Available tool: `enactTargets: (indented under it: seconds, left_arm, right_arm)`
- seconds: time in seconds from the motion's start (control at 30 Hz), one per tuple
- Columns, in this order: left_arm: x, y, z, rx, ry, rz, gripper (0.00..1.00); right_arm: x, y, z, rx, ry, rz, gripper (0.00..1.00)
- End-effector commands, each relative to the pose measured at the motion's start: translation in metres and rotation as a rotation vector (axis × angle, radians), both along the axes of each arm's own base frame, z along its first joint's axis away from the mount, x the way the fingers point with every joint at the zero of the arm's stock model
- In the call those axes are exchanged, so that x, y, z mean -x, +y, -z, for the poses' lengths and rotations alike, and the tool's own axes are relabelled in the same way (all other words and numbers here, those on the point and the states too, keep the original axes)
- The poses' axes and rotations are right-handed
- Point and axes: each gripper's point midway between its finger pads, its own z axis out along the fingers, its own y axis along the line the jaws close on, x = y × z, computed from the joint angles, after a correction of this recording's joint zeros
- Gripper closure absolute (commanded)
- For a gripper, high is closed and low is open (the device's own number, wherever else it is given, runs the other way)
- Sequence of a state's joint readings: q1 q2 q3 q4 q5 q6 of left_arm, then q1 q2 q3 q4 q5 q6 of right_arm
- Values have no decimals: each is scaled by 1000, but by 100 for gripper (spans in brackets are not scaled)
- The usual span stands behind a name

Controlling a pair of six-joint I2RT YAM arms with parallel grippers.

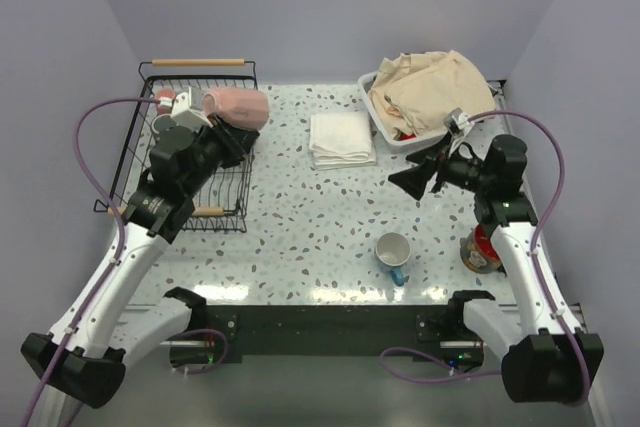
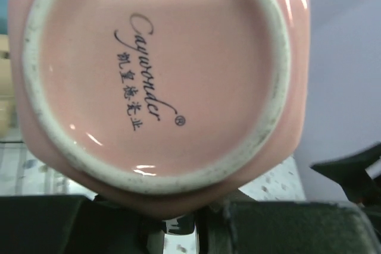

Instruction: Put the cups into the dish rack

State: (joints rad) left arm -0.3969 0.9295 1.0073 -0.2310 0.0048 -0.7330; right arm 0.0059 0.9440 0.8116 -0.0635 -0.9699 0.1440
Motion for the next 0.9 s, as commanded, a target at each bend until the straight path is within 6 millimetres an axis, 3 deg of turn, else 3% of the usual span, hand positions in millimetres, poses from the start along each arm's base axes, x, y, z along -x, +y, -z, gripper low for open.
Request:
enactTargets:
  seconds: [0.0,0.13,0.2,0.3,0.5,0.87]
  left_arm:
    - [-31,81,5,-195,20,-235,100]
    - [-49,128,31,-220,114,-387,100]
    - [-52,153,42,-233,169,-469,100]
    - [-58,178,75,-263,289,-572,100]
    - [-61,225,121,-281,415,-702,100]
    - [-81,264,174,-373,548,-799,100]
  right_arm:
    - [-14,-8,43,67,136,26,7]
    - [-28,-22,51,176,149,88,7]
    - [-25,-22,52,182,149,80,7]
    - [-23,-24,48,190,112,105,7]
    - [-17,-27,40,197,63,130,6]
    - [-14,-29,36,202,44,141,6]
